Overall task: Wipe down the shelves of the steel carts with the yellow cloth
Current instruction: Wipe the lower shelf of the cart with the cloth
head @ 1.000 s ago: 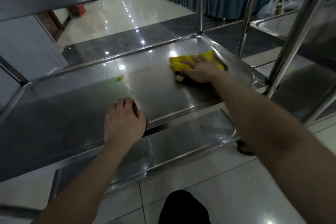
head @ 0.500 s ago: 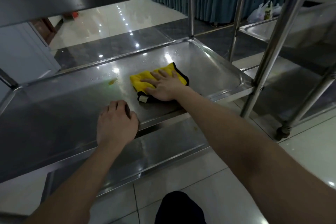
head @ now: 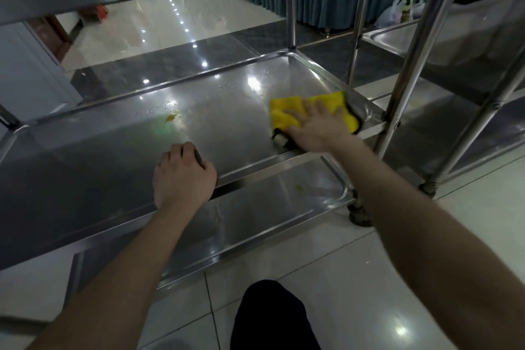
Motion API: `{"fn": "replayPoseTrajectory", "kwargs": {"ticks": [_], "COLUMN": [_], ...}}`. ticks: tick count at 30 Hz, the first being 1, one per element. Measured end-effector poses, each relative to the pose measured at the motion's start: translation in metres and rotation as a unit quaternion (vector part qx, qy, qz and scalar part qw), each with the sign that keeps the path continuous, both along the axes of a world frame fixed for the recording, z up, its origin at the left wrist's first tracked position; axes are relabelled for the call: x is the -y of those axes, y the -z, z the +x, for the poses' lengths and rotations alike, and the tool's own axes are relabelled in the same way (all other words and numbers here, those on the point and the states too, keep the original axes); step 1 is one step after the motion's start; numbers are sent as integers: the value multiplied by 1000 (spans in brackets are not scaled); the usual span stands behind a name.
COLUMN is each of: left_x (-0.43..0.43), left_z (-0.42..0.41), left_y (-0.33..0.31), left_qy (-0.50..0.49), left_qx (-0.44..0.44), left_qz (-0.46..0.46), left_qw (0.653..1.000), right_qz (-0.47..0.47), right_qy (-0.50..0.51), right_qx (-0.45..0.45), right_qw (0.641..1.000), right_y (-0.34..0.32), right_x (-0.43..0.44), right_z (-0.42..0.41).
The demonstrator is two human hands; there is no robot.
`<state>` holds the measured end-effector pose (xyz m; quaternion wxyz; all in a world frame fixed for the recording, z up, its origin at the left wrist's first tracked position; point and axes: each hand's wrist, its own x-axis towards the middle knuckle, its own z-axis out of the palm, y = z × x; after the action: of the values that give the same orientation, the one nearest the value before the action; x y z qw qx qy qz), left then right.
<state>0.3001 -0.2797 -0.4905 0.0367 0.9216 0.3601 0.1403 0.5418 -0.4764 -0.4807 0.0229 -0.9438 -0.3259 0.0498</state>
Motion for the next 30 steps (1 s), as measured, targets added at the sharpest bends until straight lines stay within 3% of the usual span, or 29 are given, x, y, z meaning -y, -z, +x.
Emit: {"fn": "replayPoseTrajectory", "kwargs": {"ticks": [4,7,9,14,19,26,30], "left_x": [-3,-7,-9,-10,-8,-14,-10], "left_z": [-2,-6,-6,-5,2,6,9], "left_y": [0,3,4,7,9,9,5], "left_qy": [-1,8,14,23,14,4,-4], "left_qx": [-2,6,9,18,23,33,86], "left_qz": [-1,-1,-1,5,15,30,-16], "left_qw": [1000,1000,1000,1000,1000,999,996], "right_qz": [32,52,45,-10,6,17,16], "right_qy": [-160,-192,-174,-10,54,-4,-125], "right_qx": [14,1,3,-2,-29,-9,14], "right_qw": [986,980,984,1000,998,1000,992], "right_y": [3,1,0,-4,1,3,4], "right_x": [-55,-39,-13,56,24,3,-55], "right_z": [-102,-90,-53,67,98,22,-72]}}
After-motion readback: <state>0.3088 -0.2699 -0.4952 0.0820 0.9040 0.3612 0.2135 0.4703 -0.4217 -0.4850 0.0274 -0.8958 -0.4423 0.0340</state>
